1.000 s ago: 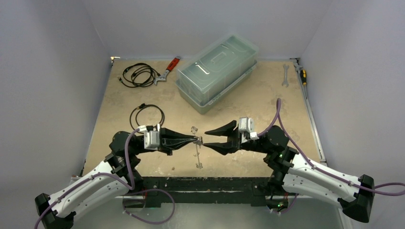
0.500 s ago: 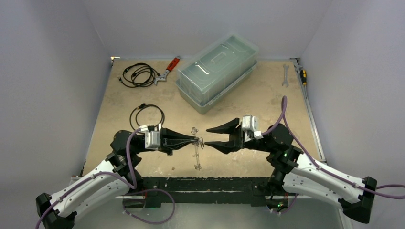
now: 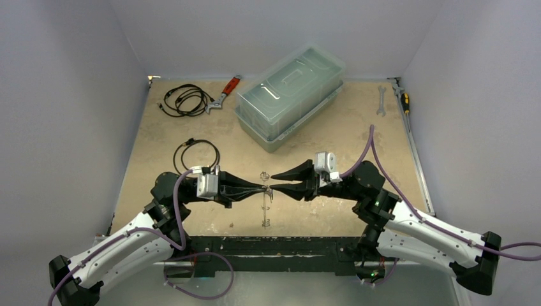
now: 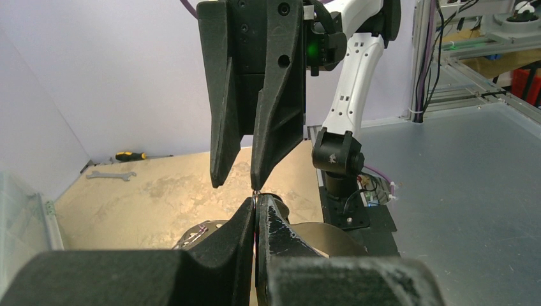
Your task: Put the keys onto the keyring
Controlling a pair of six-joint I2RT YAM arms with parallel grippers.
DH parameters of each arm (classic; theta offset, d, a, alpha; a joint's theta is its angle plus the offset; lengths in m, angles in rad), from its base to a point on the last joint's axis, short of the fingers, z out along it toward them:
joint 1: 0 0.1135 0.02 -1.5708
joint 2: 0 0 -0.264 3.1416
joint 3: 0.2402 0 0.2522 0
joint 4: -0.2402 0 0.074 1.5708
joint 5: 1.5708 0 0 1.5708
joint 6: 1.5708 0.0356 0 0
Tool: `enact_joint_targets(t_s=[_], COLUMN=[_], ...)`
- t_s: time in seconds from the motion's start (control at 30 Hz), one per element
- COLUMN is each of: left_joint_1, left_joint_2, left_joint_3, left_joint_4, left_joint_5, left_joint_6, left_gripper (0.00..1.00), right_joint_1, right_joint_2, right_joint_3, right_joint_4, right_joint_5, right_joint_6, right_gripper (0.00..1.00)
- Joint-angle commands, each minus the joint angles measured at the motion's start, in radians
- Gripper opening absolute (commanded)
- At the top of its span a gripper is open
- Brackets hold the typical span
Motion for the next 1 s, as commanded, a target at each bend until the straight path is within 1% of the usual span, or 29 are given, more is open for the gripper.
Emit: enact_joint_targets(t_s=[0.0,0.23,0.37,0.63,0.97], left_joint_1=[0.005,0.005,0.006,0.007,0.012], left_joint_2=[-0.008,-0.01,-0.01,-0.016,-0.015], left_joint_3=[0.015,0.015,0.015,0.013,0.011], left_joint_4=[0.063,0.064,0.064,0.066,0.07], left_joint_5=[0.018,0.015,0.012,-0.003,-0.015], left_joint_6=[-0.013,-0.015,-0.015,-0.015,-0.021], left_gripper=[0.0,0.0,0.0,0.0,0.0], right_joint_1=[0.004,0.004,0.004,0.004,0.004], right_joint_2=[0.006,0.022,0.025,0.028,0.017], right_joint_3=[0.047,0.049,0.048,0.043,-0.001], right_joint_4=[-0.02,-0.036,-0.037,-0.039,0.007], right_joint_5=[-0.028,-0.04,-0.049,-0.06,-0.041], right_joint_6=[-0.03,-0.035,-0.034,-0.035,-0.017], right_gripper=[0.27,0.21,0.11,0.0,0.0])
